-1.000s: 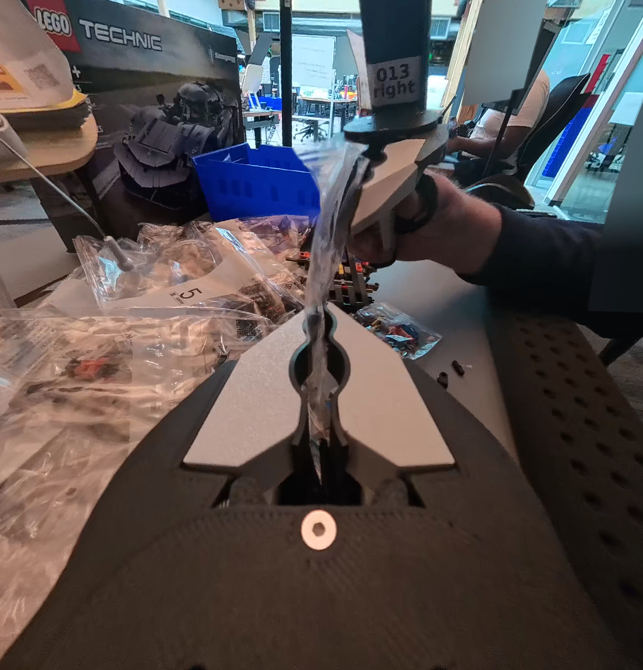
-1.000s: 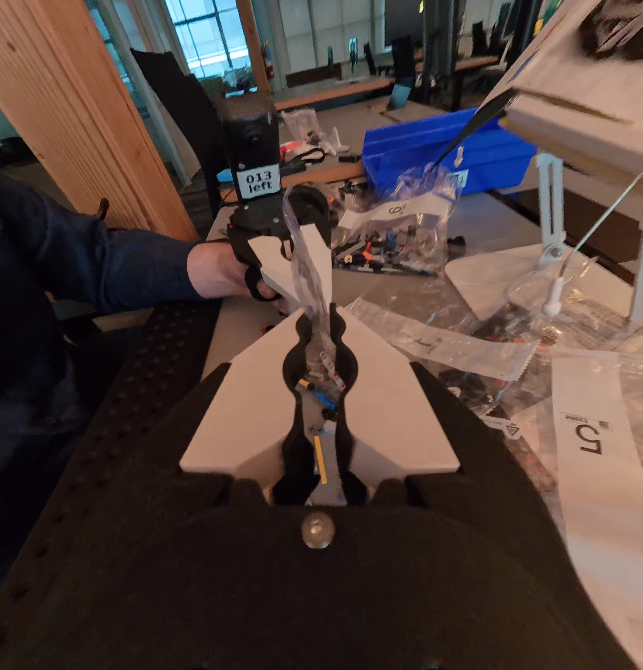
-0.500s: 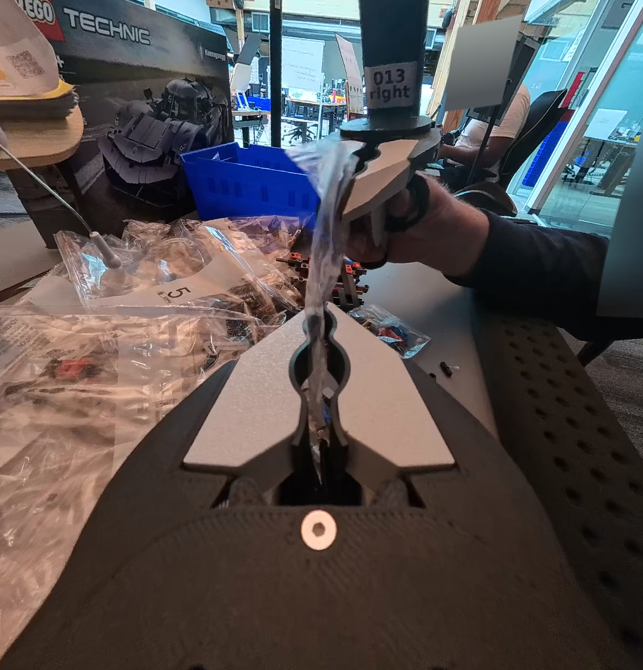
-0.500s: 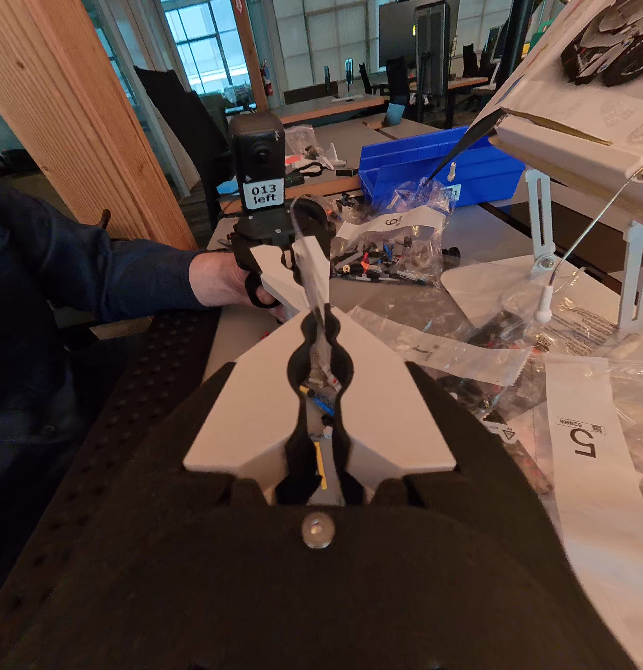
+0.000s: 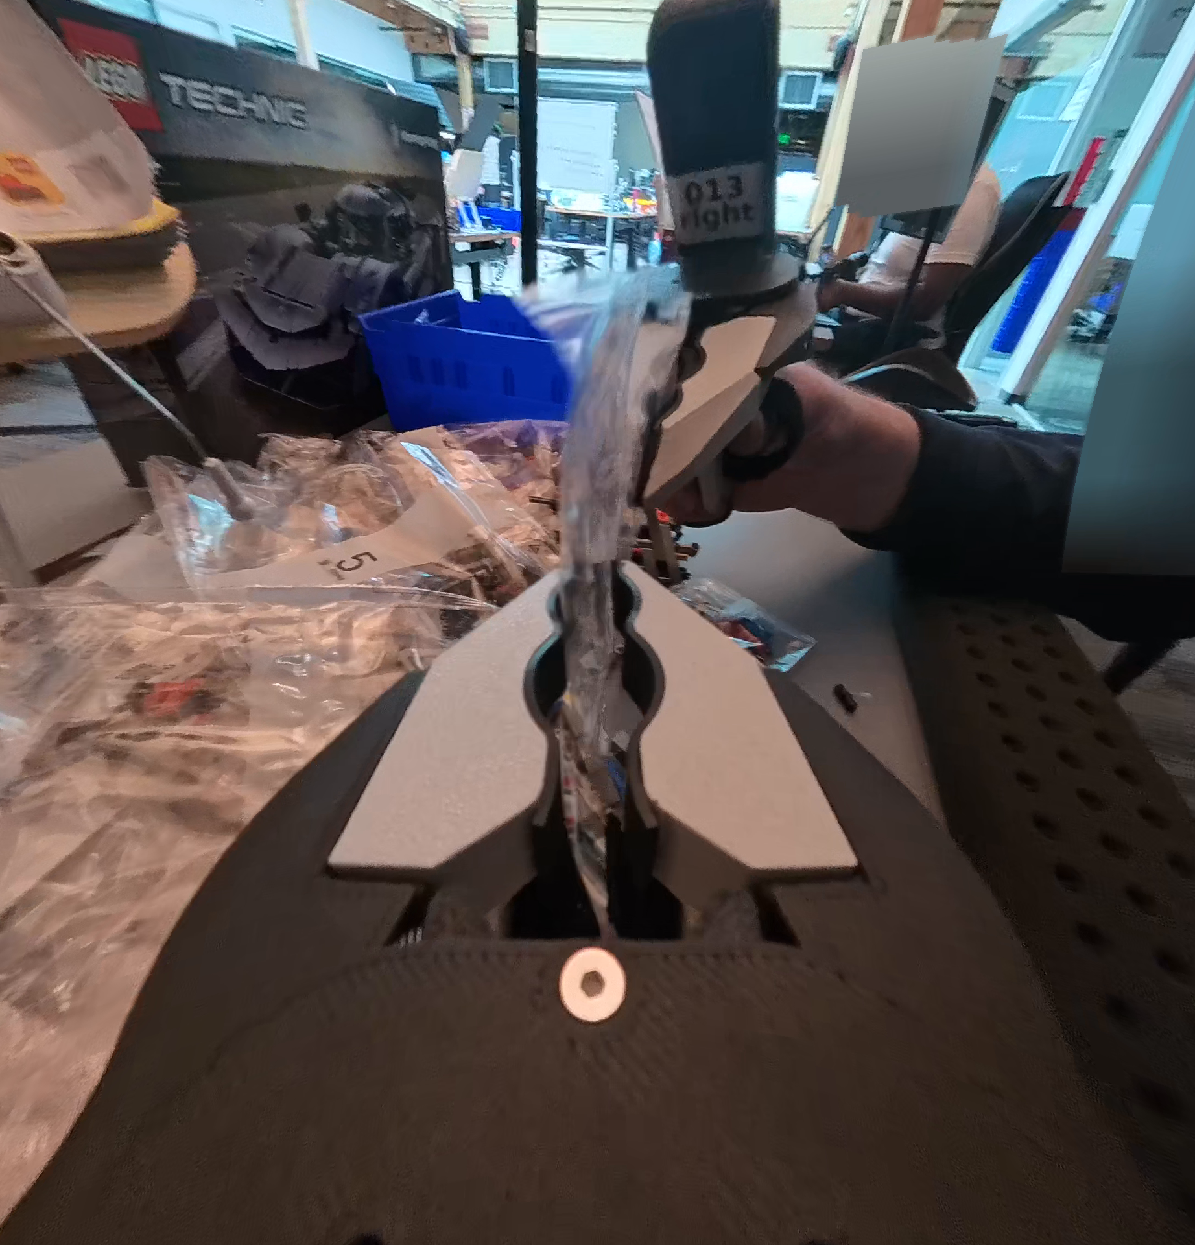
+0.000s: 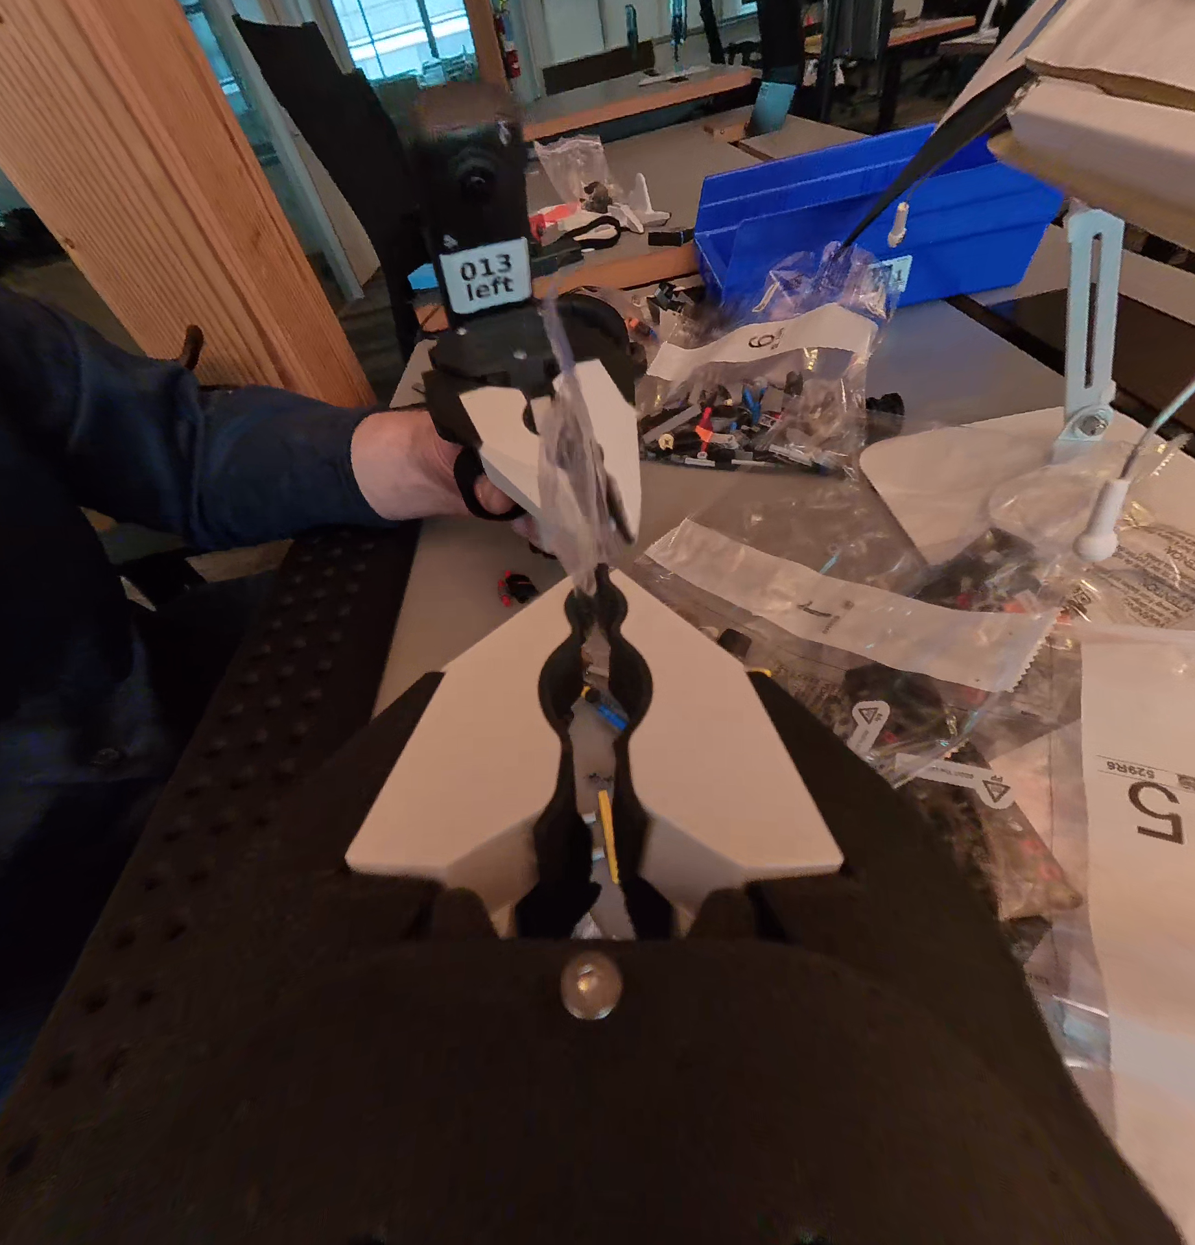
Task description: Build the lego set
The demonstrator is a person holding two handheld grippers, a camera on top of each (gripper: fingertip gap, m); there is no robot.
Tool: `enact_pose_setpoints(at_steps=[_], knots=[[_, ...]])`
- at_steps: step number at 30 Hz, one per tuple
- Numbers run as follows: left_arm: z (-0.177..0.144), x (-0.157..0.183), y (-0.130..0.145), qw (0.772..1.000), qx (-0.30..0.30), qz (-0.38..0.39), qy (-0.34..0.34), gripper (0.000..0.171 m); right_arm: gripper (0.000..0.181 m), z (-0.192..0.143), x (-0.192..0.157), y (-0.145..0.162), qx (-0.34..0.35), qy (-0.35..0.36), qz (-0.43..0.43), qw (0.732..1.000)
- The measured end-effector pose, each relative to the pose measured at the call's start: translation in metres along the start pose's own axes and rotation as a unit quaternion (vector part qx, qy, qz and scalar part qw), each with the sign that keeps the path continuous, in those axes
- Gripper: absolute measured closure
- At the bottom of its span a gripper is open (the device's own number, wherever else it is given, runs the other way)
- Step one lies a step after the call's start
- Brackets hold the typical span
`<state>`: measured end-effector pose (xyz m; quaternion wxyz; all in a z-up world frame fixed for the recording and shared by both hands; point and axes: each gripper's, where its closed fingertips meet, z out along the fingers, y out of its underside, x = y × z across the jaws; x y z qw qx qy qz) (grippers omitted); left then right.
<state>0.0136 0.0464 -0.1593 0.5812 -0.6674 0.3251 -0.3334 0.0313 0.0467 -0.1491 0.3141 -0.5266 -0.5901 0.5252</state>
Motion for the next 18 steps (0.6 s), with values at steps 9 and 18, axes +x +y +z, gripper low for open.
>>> enact_pose_setpoints(at_steps=[9, 18], knots=[[0.003, 0.003, 0.007, 0.997, -0.031, 0.064, -0.017, 0.171, 0.181, 0.007, 0.007, 0.017, -0.067, 0.054, -0.057, 0.995], [-0.008, -0.008, -0.003, 1.000, 0.001, 0.016, -0.012, 0.170, 0.181, 0.006, 0.007, 0.017, -0.065, 0.047, -0.055, 0.995]])
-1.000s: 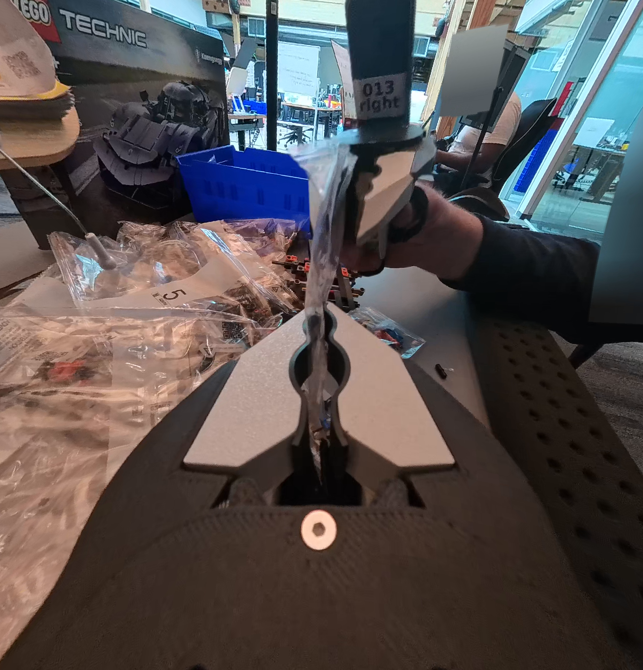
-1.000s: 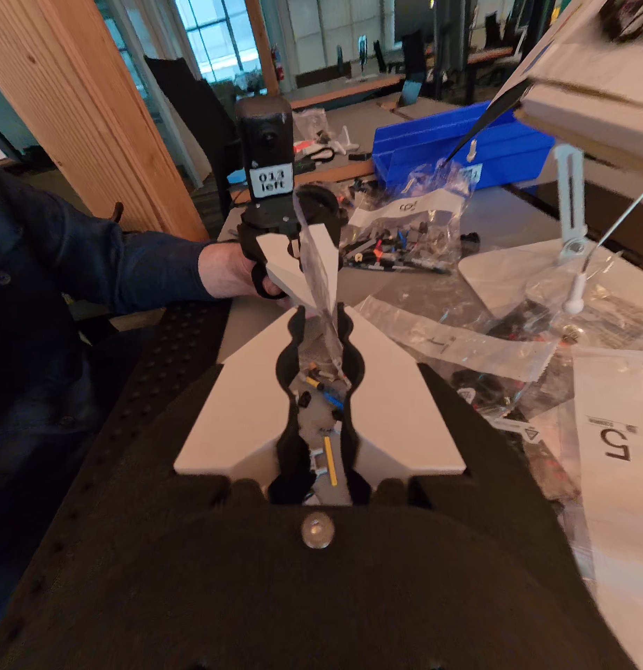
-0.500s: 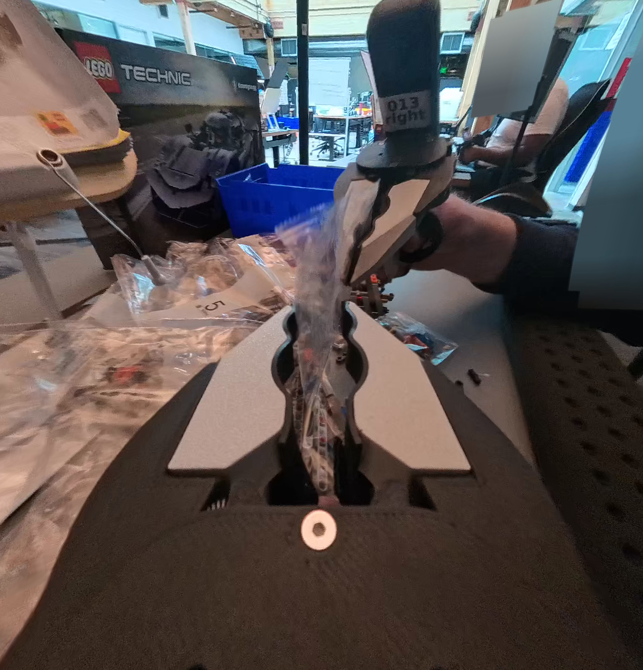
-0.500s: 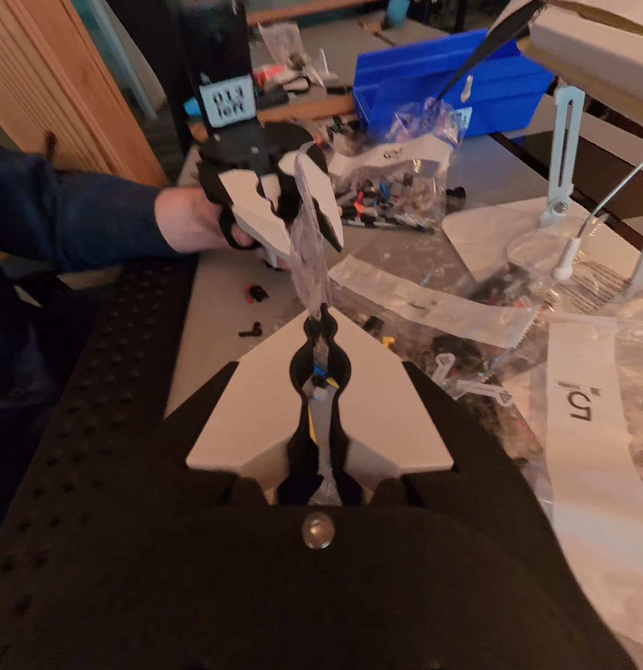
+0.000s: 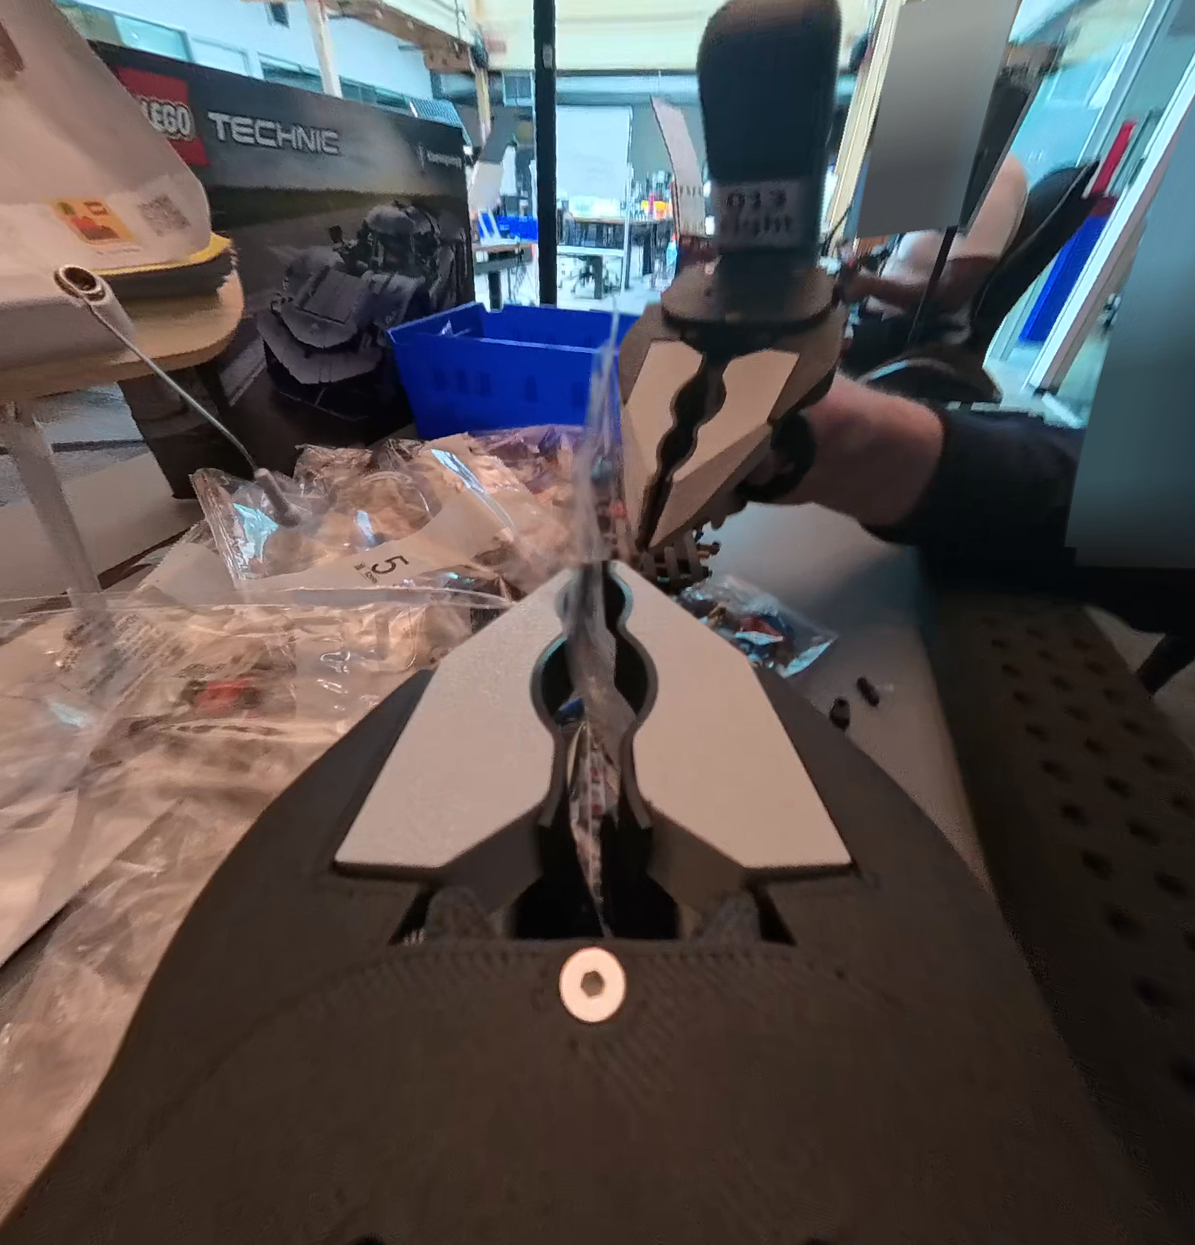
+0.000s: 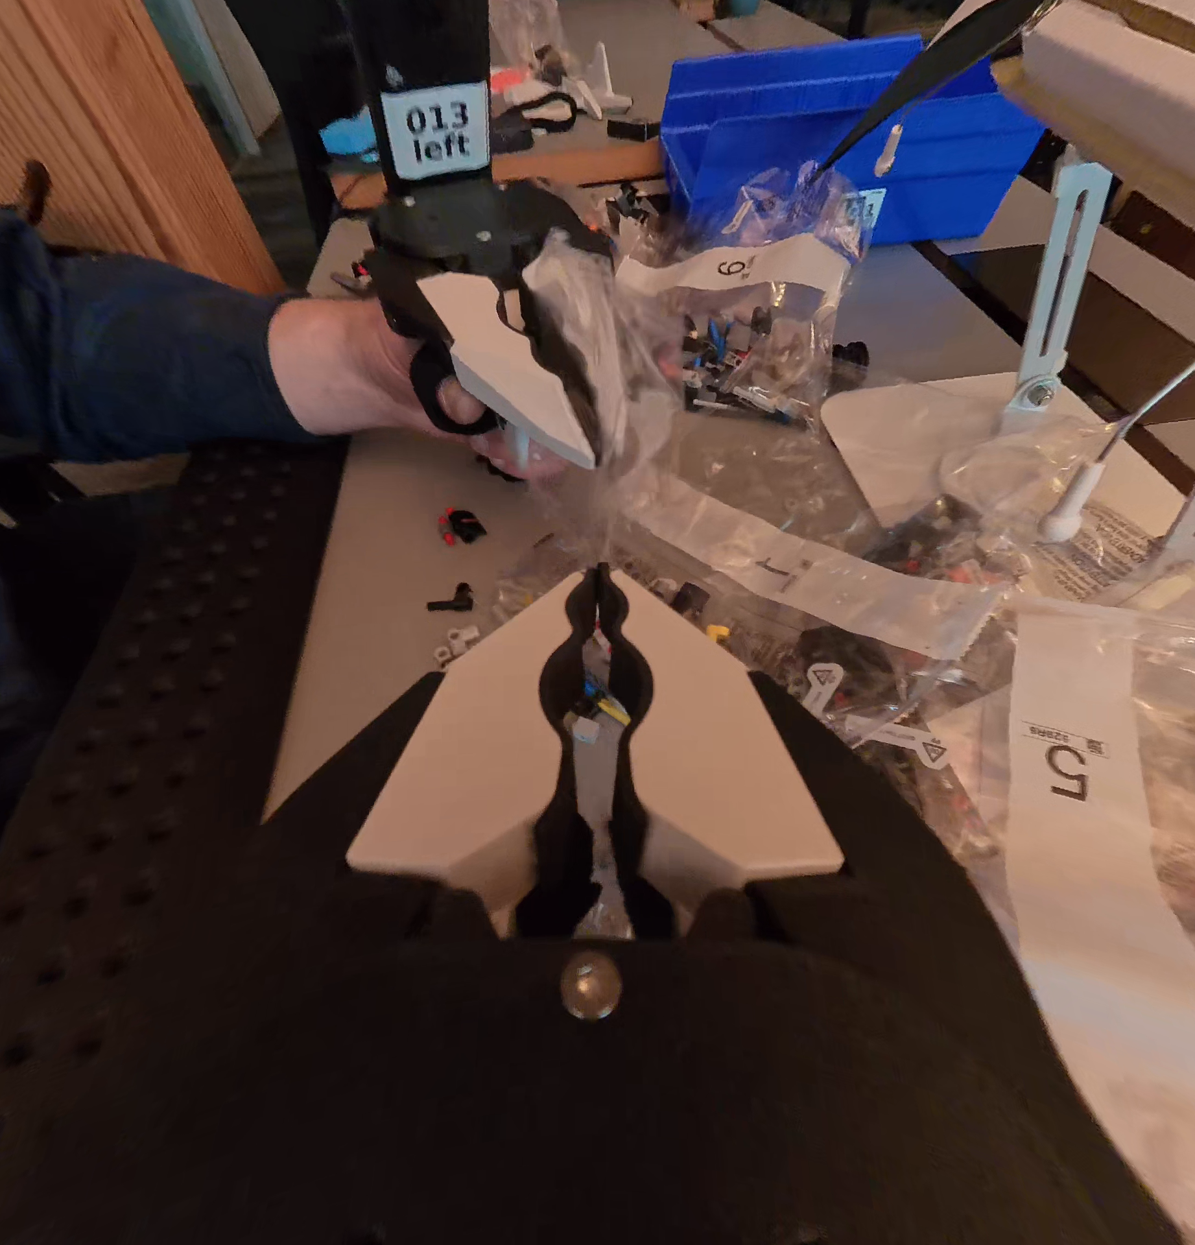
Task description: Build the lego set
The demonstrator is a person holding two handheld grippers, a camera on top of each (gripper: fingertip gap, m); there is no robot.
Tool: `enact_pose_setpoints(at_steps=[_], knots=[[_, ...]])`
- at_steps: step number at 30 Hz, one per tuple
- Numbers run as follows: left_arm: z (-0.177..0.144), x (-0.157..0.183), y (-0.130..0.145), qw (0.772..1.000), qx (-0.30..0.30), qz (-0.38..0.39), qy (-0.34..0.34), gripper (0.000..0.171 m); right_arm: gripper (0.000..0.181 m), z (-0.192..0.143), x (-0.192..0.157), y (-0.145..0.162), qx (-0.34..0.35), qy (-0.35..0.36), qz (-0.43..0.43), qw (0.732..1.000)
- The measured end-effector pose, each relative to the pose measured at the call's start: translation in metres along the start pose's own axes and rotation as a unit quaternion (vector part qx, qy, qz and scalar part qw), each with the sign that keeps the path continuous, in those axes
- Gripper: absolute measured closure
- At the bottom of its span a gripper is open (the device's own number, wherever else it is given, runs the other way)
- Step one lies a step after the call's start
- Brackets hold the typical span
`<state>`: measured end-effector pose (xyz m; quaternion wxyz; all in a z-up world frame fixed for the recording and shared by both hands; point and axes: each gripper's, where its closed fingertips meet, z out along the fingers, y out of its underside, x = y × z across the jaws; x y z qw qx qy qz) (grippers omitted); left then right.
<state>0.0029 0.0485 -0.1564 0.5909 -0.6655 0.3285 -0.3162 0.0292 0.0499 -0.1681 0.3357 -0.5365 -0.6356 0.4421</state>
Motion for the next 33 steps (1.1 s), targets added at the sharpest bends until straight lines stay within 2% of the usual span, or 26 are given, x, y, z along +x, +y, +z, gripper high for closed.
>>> enact_pose_setpoints(at_steps=[3, 6, 7, 8, 12, 14, 18, 22, 24, 26, 29, 32, 33], knots=[[-0.002, -0.003, 0.002, 1.000, -0.012, 0.021, -0.012, 0.152, 0.181, -0.001, 0.003, 0.009, -0.041, 0.027, -0.032, 0.998], [-0.003, -0.003, -0.001, 0.999, -0.012, 0.039, -0.018, 0.151, 0.181, 0.003, 0.000, 0.018, -0.073, 0.028, -0.060, 0.995], [-0.003, 0.000, 0.000, 0.999, -0.016, 0.047, -0.014, 0.159, 0.181, 0.004, -0.001, 0.018, -0.073, 0.029, -0.062, 0.995], [-0.002, 0.004, 0.001, 0.999, -0.017, 0.050, -0.005, 0.170, 0.181, 0.005, 0.000, 0.016, -0.067, 0.034, -0.061, 0.995], [0.000, 0.005, 0.000, 0.999, -0.009, 0.038, 0.000, 0.171, 0.180, -0.003, 0.009, 0.005, -0.026, 0.046, -0.036, 0.998], [-0.002, 0.005, -0.005, 1.000, 0.010, 0.014, 0.009, 0.171, 0.163, -0.005, 0.014, 0.005, -0.017, 0.043, -0.003, 0.999], [-0.002, 0.010, -0.011, 0.999, 0.032, -0.008, 0.029, 0.171, 0.151, -0.003, 0.015, 0.000, 0.020, 0.015, 0.049, 0.998], [-0.003, 0.014, -0.015, 0.998, 0.047, -0.021, 0.043, 0.171, 0.151, -0.004, 0.018, 0.004, 0.017, 0.016, 0.051, 0.998], [-0.003, 0.017, -0.015, 0.997, 0.049, -0.024, 0.053, 0.171, 0.152, -0.003, 0.010, -0.001, 0.040, -0.020, 0.071, 0.997], [-0.001, 0.018, -0.014, 0.997, 0.048, -0.023, 0.055, 0.171, 0.151, 0.002, 0.001, 0.001, 0.035, -0.052, 0.081, 0.995], [0.000, 0.021, -0.014, 0.996, 0.050, -0.026, 0.062, 0.171, 0.154, 0.006, -0.004, 0.001, 0.029, -0.056, 0.067, 0.996], [0.001, 0.021, -0.012, 0.997, 0.045, -0.027, 0.062, 0.171, 0.157, 0.004, -0.011, -0.007, 0.051, -0.075, 0.066, 0.994], [0.001, 0.021, -0.011, 0.997, 0.044, -0.026, 0.061, 0.171, 0.162, 0.003, -0.012, -0.009, 0.057, -0.079, 0.066, 0.993]])
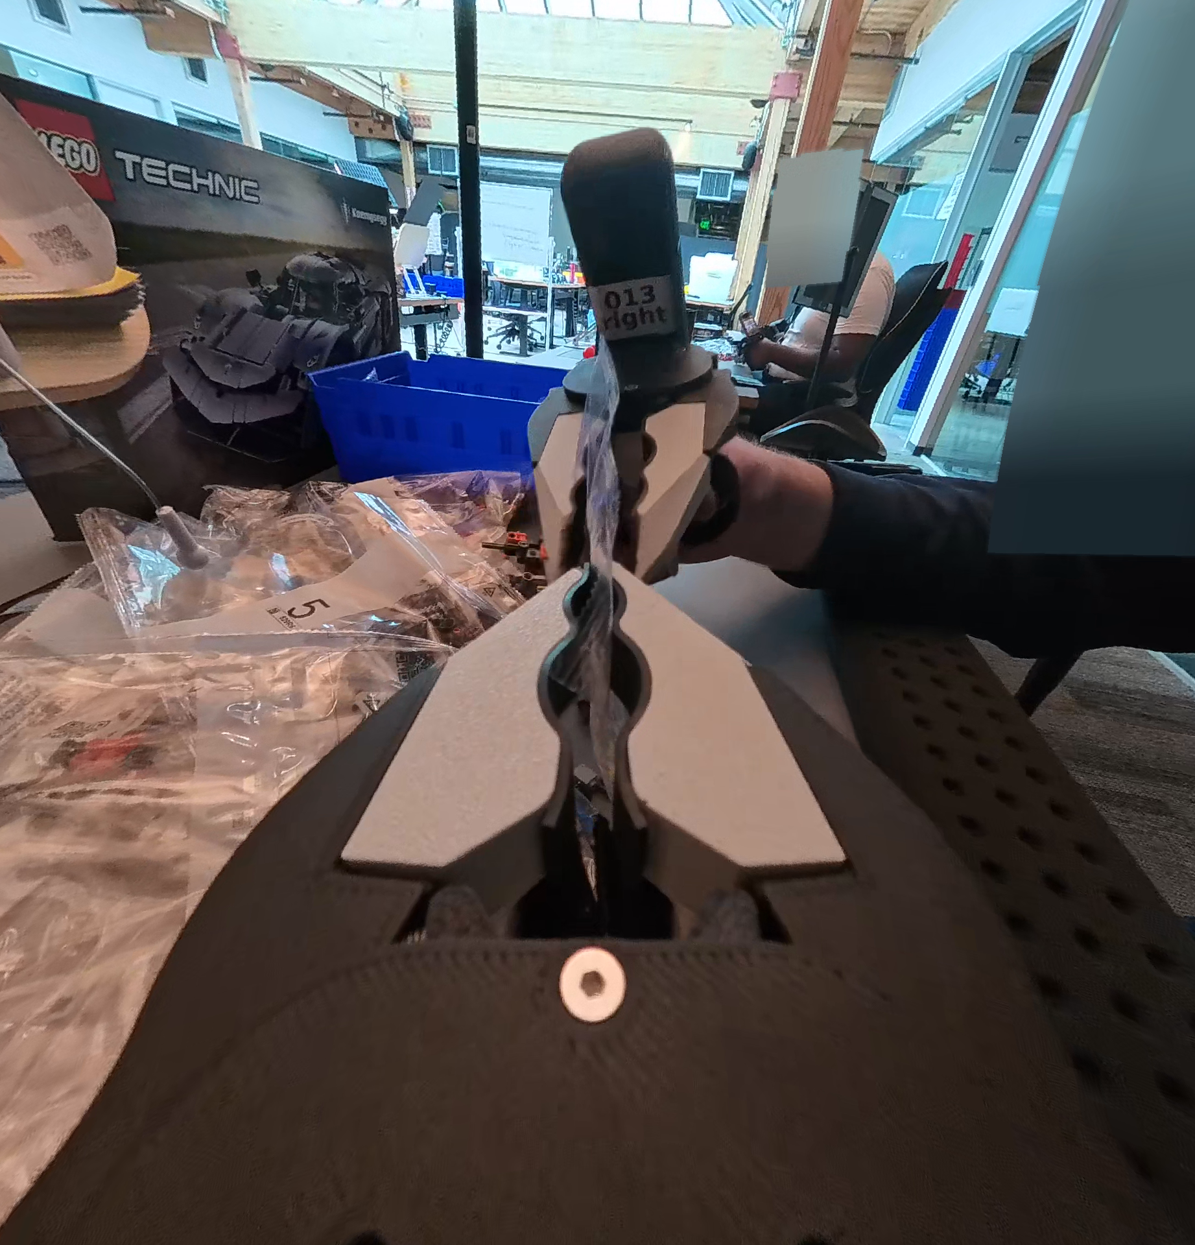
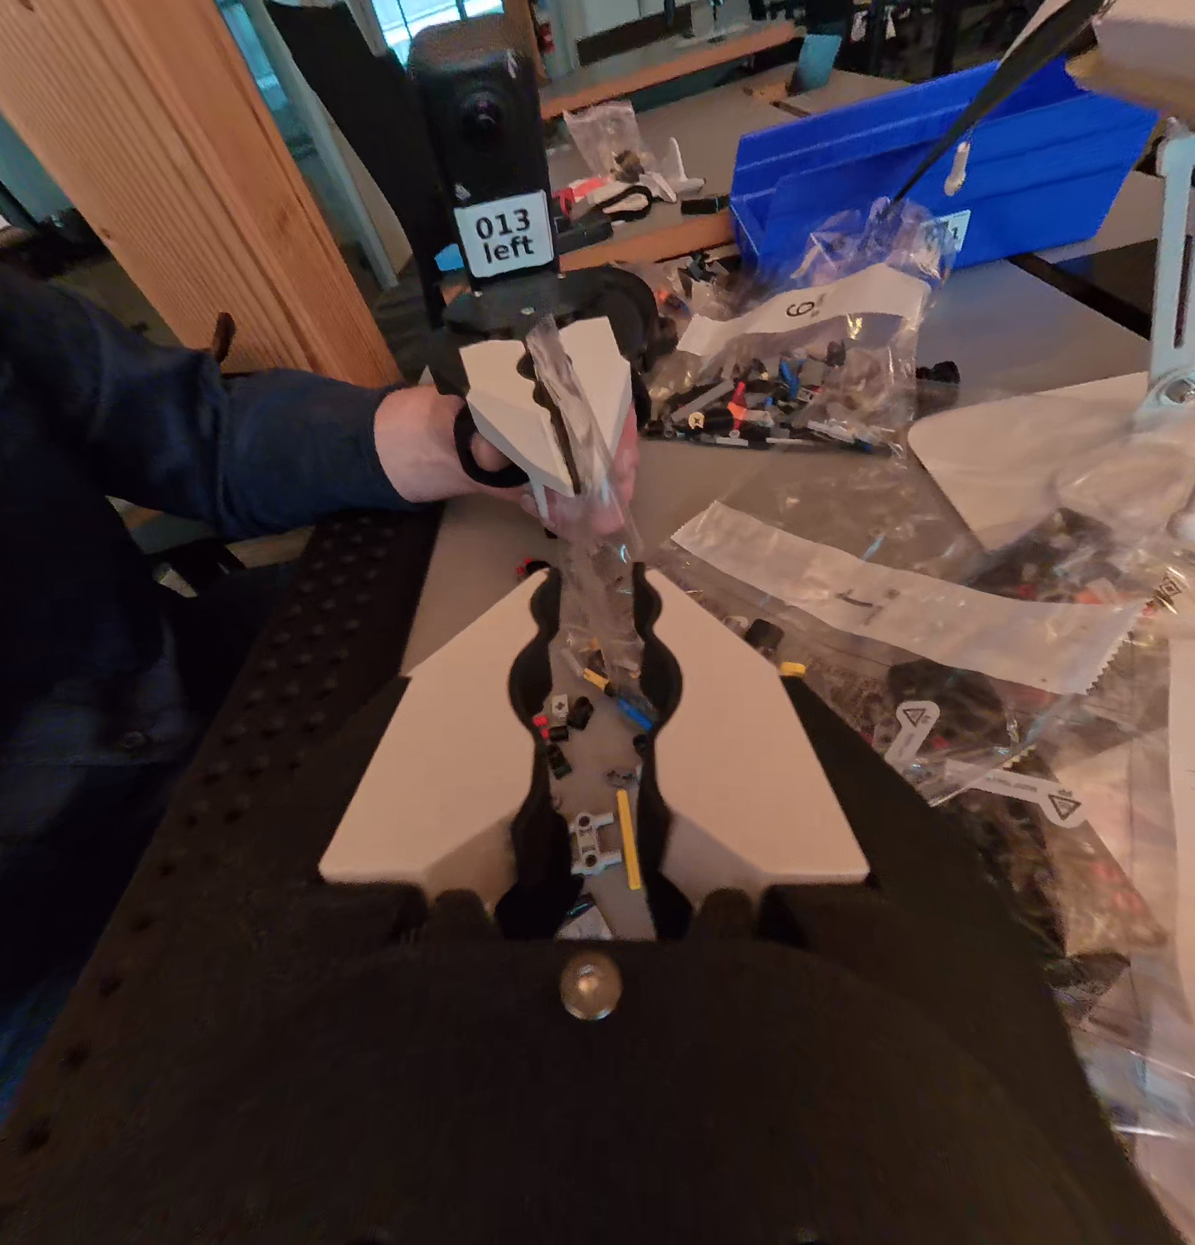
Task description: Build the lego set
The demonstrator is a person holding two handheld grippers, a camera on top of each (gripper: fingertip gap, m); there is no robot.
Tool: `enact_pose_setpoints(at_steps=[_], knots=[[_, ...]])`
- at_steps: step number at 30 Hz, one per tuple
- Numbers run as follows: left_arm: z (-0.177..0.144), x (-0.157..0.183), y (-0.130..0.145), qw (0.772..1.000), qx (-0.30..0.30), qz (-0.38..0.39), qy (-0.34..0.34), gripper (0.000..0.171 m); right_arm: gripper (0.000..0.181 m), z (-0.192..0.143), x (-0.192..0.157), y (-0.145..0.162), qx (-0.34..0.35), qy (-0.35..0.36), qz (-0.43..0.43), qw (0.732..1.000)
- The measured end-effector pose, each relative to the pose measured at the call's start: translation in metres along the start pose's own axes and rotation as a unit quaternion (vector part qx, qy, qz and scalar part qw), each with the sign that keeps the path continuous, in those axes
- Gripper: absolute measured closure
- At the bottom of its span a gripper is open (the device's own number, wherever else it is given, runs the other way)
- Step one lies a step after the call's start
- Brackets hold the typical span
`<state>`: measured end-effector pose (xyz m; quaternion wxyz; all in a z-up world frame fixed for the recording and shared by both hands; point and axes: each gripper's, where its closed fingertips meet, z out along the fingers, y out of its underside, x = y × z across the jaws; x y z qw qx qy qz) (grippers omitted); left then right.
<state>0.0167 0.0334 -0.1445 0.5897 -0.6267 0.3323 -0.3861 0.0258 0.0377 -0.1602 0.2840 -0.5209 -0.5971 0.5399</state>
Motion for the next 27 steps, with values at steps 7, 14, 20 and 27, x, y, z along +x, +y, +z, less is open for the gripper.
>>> enact_pose_setpoints(at_steps=[7, 14, 20, 27], knots=[[0.000, -0.005, 0.005, 0.999, -0.021, 0.018, -0.017, 0.169, 0.181, -0.004, 0.000, 0.004, -0.029, 0.019, -0.031, 0.999], [0.005, -0.007, 0.014, 0.993, -0.069, 0.084, -0.052, 0.143, 0.181, 0.002, -0.001, 0.025, -0.119, 0.050, -0.087, 0.988], [0.009, -0.004, 0.024, 0.987, -0.097, 0.116, -0.057, 0.167, 0.181, 0.011, -0.003, 0.027, -0.124, 0.056, -0.107, 0.985], [0.005, -0.008, 0.017, 0.993, -0.073, 0.076, -0.055, 0.171, 0.181, 0.004, -0.001, 0.014, -0.082, 0.055, -0.087, 0.991]])
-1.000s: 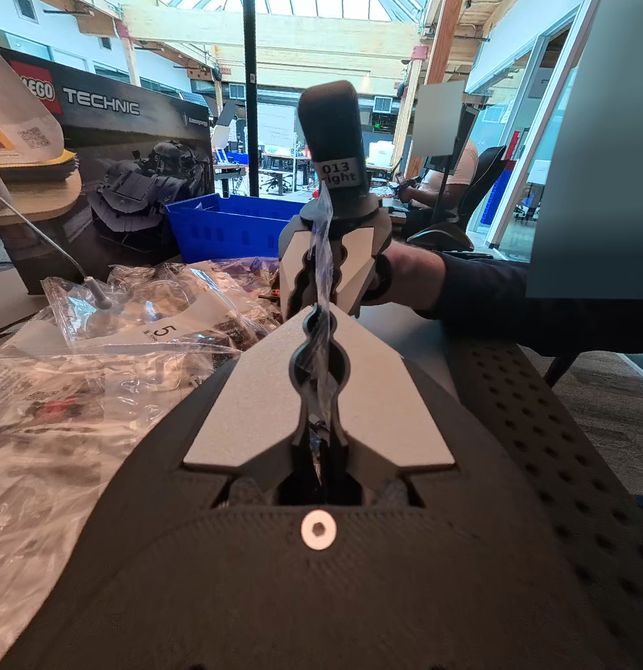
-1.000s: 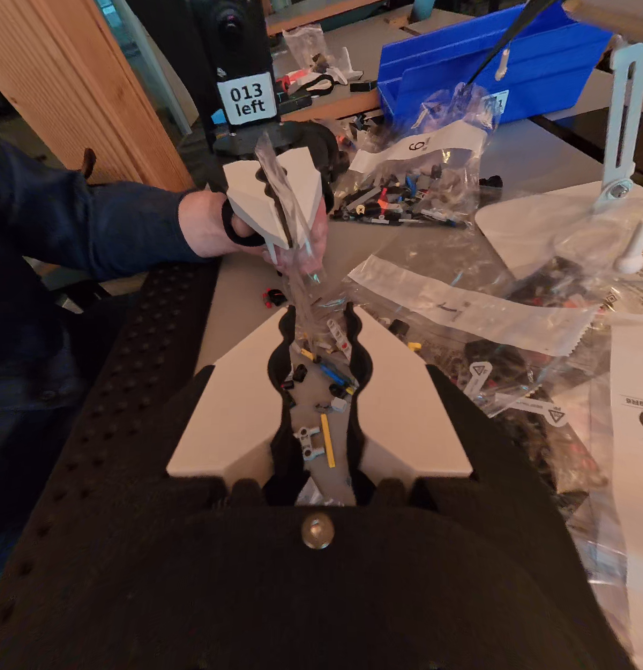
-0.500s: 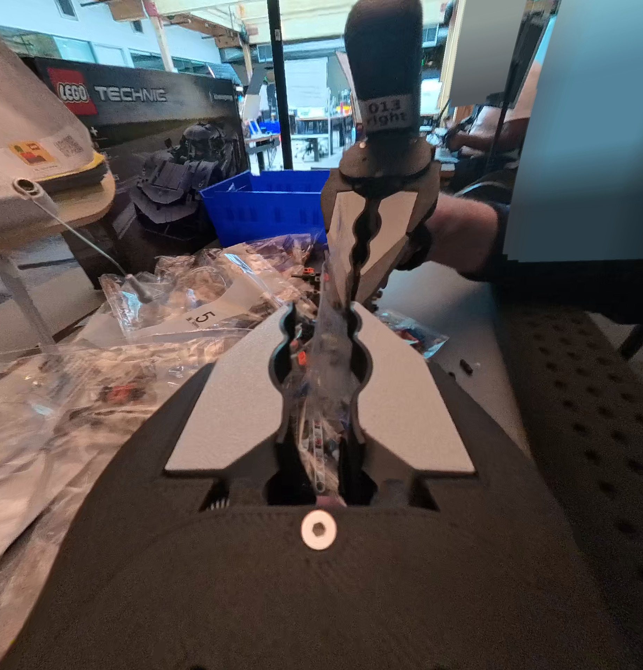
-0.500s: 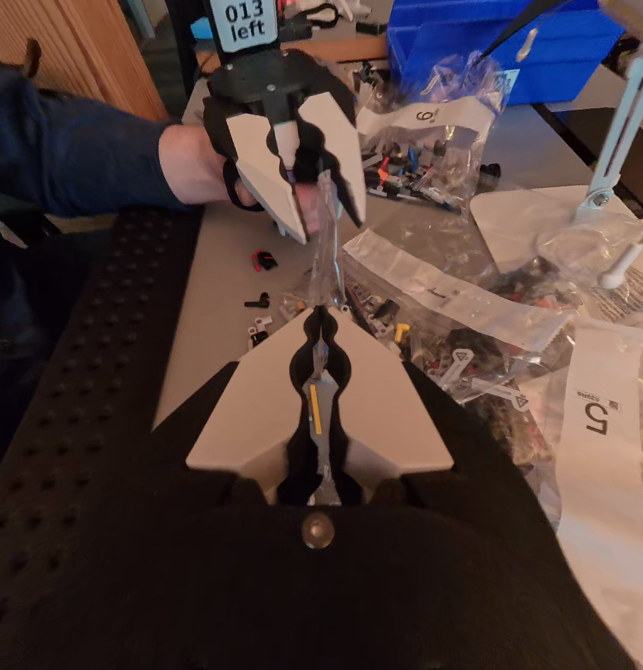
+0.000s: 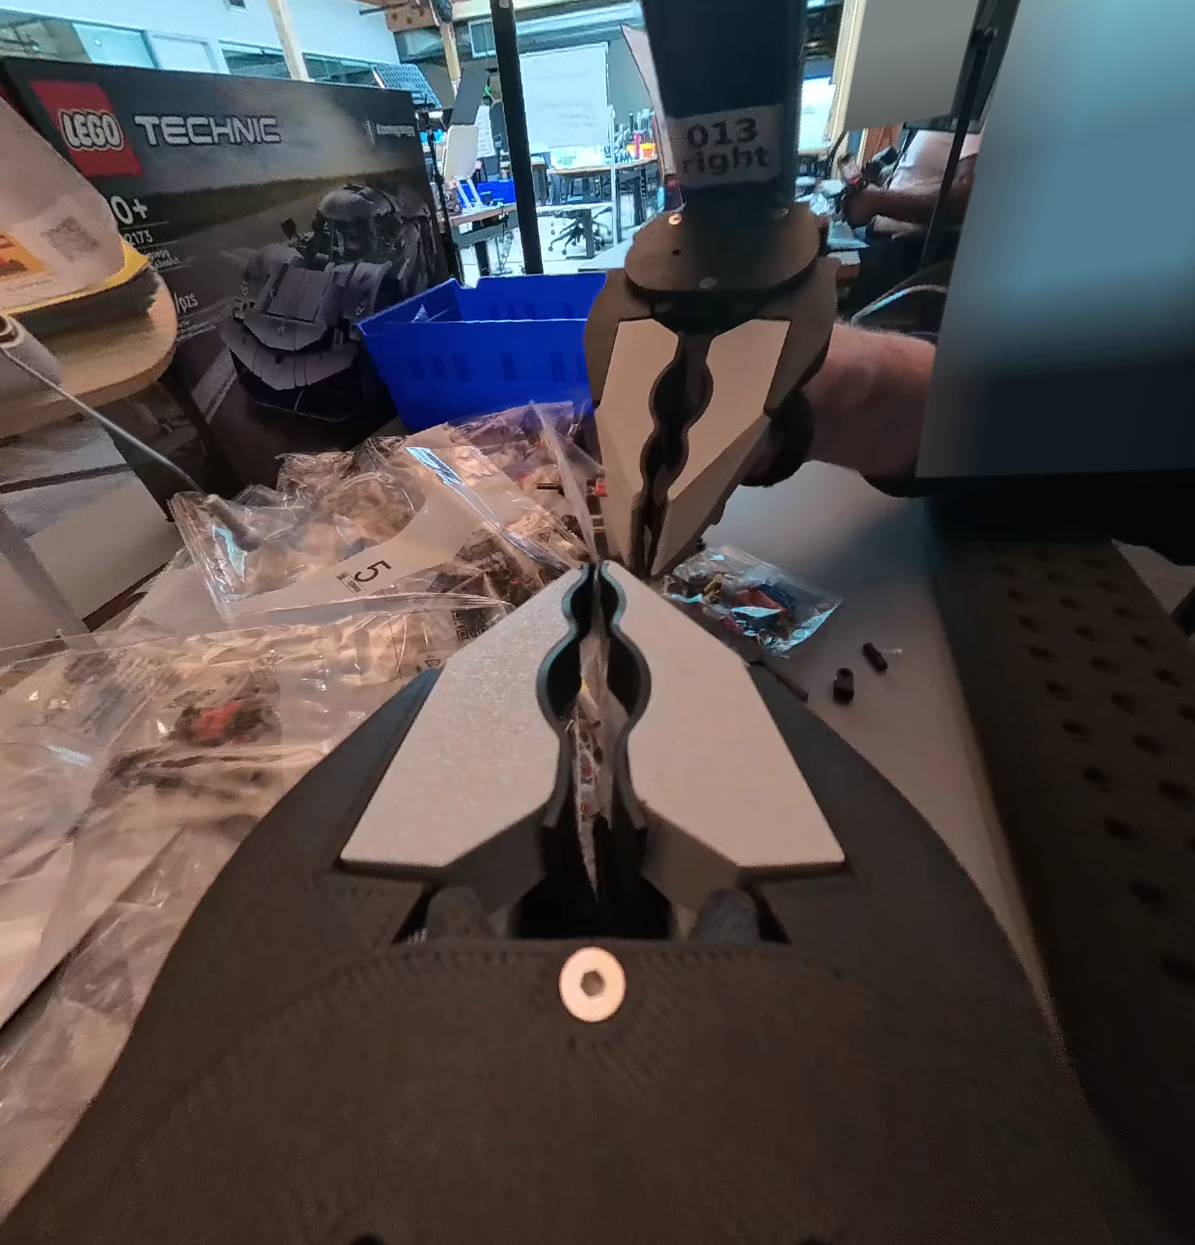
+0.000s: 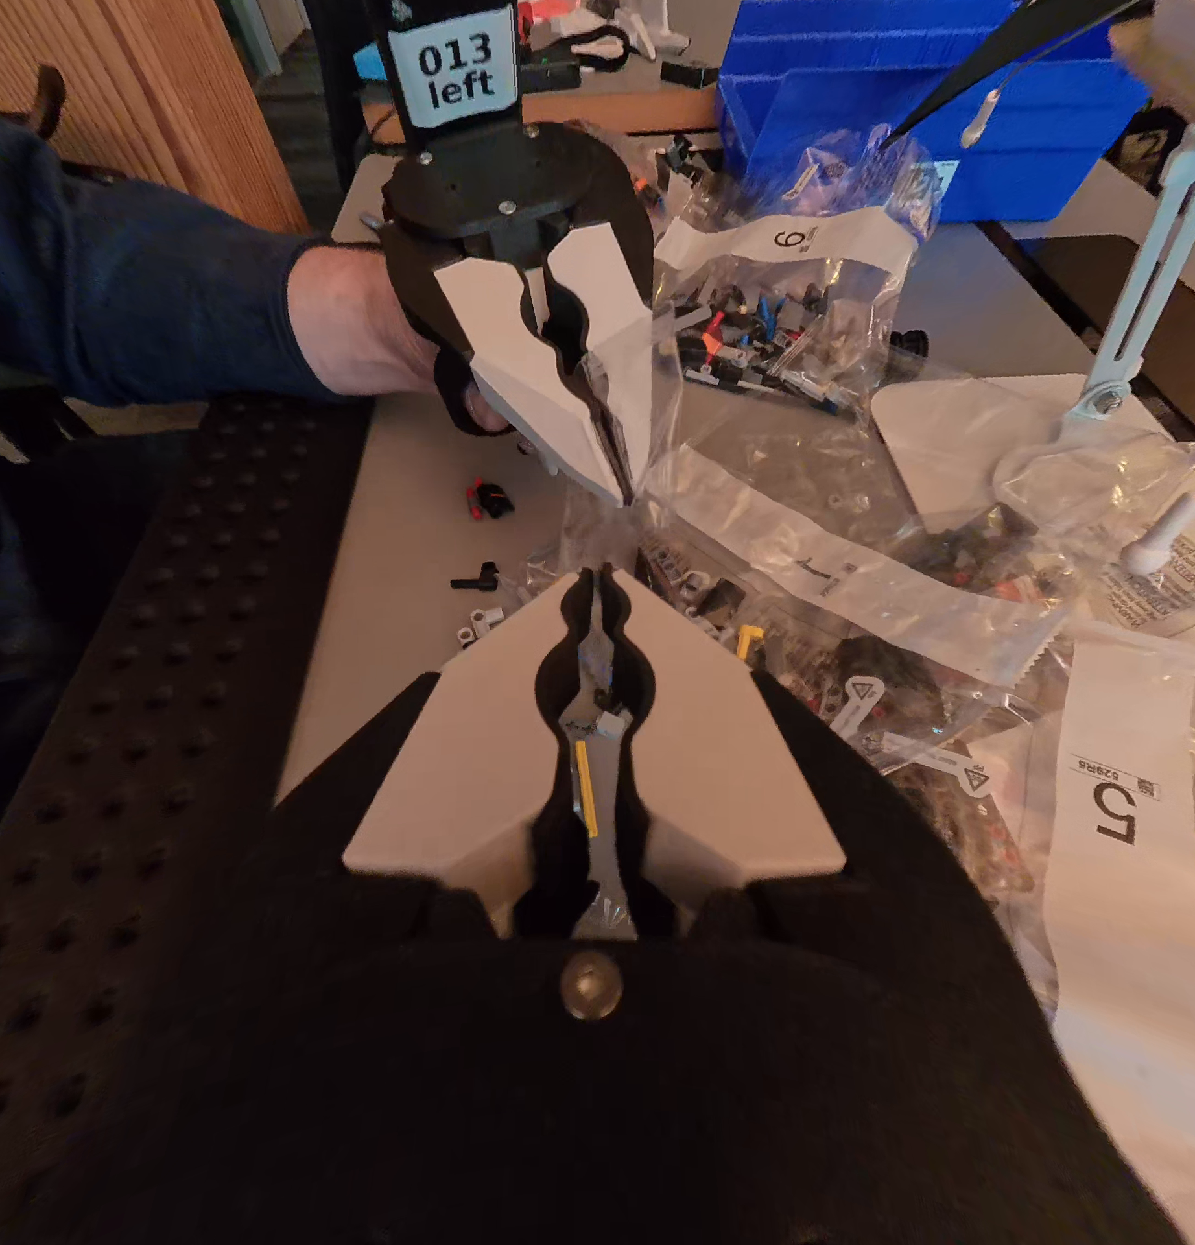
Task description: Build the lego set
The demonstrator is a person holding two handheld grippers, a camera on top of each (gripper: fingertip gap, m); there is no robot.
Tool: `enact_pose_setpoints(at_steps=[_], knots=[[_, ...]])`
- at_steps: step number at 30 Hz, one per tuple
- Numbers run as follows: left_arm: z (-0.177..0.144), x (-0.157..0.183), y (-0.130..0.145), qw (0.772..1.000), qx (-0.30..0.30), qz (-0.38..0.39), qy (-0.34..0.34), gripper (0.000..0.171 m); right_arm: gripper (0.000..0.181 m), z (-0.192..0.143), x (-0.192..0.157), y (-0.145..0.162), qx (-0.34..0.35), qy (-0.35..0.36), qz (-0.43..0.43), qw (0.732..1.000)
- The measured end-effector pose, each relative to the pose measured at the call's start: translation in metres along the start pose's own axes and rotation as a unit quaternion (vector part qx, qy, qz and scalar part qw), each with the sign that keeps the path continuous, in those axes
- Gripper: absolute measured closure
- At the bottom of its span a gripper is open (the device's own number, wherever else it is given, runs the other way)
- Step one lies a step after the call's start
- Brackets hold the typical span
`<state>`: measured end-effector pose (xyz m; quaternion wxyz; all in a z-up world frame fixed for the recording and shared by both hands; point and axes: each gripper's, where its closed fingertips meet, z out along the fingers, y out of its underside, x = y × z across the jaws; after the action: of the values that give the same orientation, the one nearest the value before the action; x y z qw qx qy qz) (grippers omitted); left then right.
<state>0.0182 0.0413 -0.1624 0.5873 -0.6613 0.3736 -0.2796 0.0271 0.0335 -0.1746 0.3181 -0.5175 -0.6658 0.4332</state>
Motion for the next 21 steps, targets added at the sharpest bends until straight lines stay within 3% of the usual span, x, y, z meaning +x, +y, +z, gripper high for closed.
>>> enact_pose_setpoints(at_steps=[8, 21], knots=[[-0.003, 0.001, -0.006, 0.999, 0.023, -0.026, 0.017, 0.171, 0.181, -0.018, 0.004, -0.022, 0.077, -0.013, 0.038, 0.996], [-0.001, 0.007, -0.007, 0.999, 0.026, -0.023, 0.030, 0.171, 0.181, -0.015, 0.002, -0.023, 0.078, -0.009, 0.033, 0.996]])
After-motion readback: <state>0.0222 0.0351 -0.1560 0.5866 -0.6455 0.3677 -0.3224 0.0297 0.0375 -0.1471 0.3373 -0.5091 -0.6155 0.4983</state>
